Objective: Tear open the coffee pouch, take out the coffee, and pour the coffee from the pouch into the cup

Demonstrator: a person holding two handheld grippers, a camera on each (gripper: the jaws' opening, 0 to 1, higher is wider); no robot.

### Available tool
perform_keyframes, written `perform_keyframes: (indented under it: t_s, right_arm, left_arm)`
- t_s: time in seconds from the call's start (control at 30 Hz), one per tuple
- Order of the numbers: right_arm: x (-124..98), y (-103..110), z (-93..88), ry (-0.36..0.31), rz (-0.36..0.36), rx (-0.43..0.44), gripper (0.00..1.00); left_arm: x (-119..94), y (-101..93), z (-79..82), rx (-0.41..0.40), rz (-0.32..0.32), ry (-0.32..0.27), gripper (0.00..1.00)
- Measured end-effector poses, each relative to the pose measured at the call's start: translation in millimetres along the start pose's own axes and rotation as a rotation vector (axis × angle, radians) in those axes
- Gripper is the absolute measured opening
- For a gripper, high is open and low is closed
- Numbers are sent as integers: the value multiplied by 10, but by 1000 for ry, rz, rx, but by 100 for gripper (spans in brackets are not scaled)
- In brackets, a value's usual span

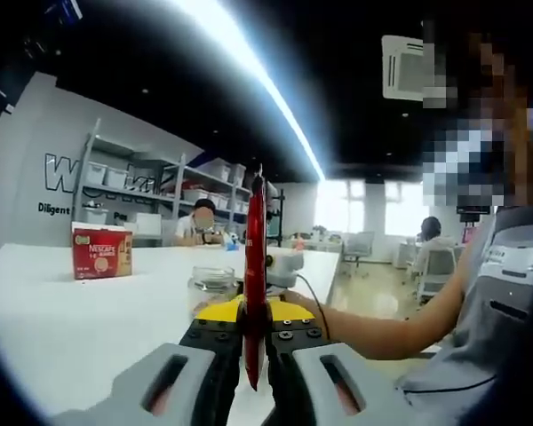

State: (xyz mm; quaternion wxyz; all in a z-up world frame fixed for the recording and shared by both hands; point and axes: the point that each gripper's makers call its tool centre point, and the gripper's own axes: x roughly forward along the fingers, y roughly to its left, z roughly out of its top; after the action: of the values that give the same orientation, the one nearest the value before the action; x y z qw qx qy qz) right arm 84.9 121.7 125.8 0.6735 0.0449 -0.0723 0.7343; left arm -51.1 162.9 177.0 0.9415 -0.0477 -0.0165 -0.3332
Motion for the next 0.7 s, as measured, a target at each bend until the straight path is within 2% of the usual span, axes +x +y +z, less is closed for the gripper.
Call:
perform_keyframes:
  t_s: [0.27,0.3,0.37,0.47,0.53,0.7]
  right_arm:
    - [-18,-5,18,-40,12,10,55]
    - [-32,-12,70,-71,8,29,56]
    - [-72,-44,136,-103,-1,49,59]
    - [-127,-61,177,-109,-10,50,64]
    - [-226,-63,173,-87,-34,36,65]
    - [-524,-37,235,-95,-112,10,65]
  left_arm:
    - [-14,5,-31,2,4,9,12]
    - [-26,14,-26,1,7,7,12]
    - [-38,19,-15,-1,7,3,12]
    - [-49,32,0,-1,10,-1,12]
    - [-50,39,-2,-2,11,-2,12]
    - [-42,43,-14,-12,6,0,12]
